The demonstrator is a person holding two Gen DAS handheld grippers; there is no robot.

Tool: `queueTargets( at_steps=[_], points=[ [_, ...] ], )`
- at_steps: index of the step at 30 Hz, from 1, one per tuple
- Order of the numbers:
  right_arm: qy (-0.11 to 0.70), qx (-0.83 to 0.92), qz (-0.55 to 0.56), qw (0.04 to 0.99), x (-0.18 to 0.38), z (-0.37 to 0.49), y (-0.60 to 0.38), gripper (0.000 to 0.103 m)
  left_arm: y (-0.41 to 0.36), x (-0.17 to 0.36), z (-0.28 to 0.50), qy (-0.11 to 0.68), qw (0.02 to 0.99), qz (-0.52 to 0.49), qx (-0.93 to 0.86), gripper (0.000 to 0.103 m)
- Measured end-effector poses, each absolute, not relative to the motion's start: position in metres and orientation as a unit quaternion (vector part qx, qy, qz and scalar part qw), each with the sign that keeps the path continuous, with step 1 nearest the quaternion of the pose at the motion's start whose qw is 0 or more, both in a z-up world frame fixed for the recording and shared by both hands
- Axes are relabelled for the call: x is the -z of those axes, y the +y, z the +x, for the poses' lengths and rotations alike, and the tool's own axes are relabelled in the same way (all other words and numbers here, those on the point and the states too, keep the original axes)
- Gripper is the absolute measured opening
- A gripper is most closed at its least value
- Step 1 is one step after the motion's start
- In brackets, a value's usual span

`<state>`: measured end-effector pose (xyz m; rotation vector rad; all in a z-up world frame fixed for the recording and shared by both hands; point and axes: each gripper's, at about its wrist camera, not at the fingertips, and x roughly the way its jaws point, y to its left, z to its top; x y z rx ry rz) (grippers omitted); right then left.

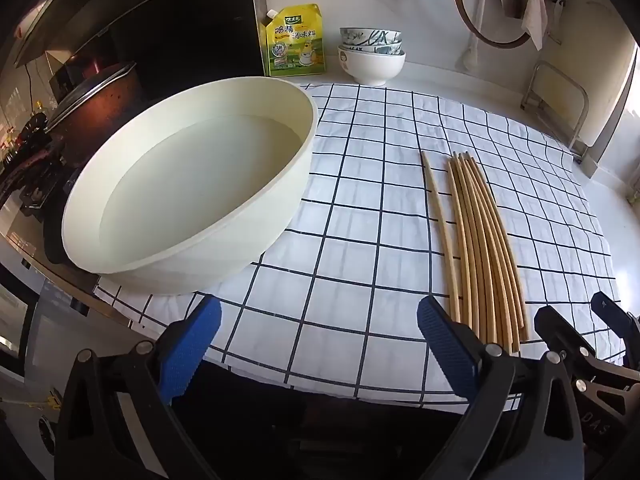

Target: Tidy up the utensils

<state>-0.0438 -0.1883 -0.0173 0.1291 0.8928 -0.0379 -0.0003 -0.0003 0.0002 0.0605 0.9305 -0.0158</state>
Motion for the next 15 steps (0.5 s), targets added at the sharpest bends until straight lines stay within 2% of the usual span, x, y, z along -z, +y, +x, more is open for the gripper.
queueTargets(
  at_steps=[15],
  points=[
    [0.43,0.019,0.064,0.9,0.0147,-0.0442,-0.1892,0.095,0.0016,0.001,-0.0008,0.449,0.893,0.018,0.005,0.097]
  ],
)
